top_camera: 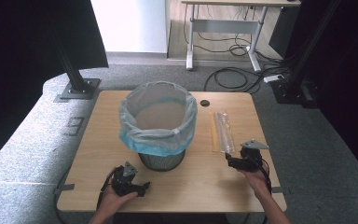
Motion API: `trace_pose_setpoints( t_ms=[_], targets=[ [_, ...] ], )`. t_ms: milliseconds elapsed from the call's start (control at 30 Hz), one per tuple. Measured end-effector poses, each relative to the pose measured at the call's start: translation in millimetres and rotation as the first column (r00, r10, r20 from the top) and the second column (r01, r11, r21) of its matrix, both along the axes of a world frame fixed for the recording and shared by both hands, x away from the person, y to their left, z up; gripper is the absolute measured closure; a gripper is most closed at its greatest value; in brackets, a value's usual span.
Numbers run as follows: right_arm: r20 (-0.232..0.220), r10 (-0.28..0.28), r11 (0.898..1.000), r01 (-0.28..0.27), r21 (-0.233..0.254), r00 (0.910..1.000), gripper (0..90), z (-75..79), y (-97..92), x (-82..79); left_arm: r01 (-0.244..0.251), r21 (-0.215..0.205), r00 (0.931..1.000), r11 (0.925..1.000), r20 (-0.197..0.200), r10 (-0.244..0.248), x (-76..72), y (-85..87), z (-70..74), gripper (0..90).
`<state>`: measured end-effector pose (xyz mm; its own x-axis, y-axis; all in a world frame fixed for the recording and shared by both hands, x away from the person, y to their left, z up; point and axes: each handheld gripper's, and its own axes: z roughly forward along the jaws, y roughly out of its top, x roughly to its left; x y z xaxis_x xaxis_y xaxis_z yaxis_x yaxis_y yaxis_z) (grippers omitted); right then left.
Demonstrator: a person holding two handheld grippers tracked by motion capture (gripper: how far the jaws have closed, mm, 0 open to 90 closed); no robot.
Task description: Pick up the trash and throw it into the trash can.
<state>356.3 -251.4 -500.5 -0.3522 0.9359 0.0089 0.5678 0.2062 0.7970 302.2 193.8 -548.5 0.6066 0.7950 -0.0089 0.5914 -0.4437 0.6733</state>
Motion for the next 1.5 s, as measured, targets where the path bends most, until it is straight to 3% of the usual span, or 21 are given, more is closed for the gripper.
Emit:
trace_pose_setpoints(
  t_ms=[1033,1500],
  targets=[
    [0.019,-0.008,0.998,0.009,-0.060,0.9998,18.8,-3.1,20.6,24.8,0.000,0.000,1.0000,1.0000,-0.001,0.000,0.0,0.0,0.1,4.8],
    [0.021,-0.032,0.998,0.033,-0.054,0.9993,19.2,-8.0,25.3,39.7,0.000,0.001,1.0000,1.0000,-0.001,0.000,0.0,0.0,0.1,4.8]
  ],
)
